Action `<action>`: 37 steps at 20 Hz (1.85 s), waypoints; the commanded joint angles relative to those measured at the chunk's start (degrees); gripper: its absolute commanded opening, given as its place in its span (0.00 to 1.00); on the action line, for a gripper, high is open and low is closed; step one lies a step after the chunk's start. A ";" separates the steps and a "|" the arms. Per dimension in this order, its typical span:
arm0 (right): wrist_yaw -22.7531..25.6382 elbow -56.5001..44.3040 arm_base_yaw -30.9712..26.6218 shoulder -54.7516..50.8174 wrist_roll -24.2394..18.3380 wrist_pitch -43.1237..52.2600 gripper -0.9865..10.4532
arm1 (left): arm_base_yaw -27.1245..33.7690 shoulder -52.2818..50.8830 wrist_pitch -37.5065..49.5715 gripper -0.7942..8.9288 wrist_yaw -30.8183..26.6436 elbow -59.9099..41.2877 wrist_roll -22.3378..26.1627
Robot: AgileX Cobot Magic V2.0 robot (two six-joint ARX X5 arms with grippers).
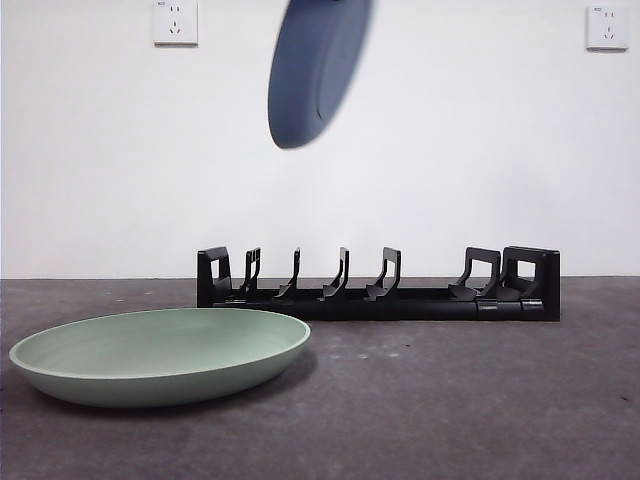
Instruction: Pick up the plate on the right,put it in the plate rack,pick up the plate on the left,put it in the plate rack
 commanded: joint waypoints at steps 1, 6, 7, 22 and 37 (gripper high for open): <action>-0.17 -0.44 0.02 -0.09 -0.33 -1.99 0.49 | 3.69 1.33 5.95 0.07 3.10 -0.17 -10.88; -1.95 -1.31 0.02 0.02 -0.79 -5.77 0.49 | 7.89 7.67 11.41 0.07 3.72 -0.15 -15.32; -3.10 -1.38 0.02 0.00 -0.98 -6.56 0.49 | 8.57 9.42 12.39 0.07 3.45 -0.15 -15.54; -4.20 -1.62 0.04 0.00 -1.40 -8.61 0.49 | 12.57 26.21 17.77 0.07 2.19 4.44 -16.11; -4.20 -1.68 0.04 1.55 -1.88 -8.24 0.49 | 12.81 28.50 11.56 0.32 1.42 4.44 -12.48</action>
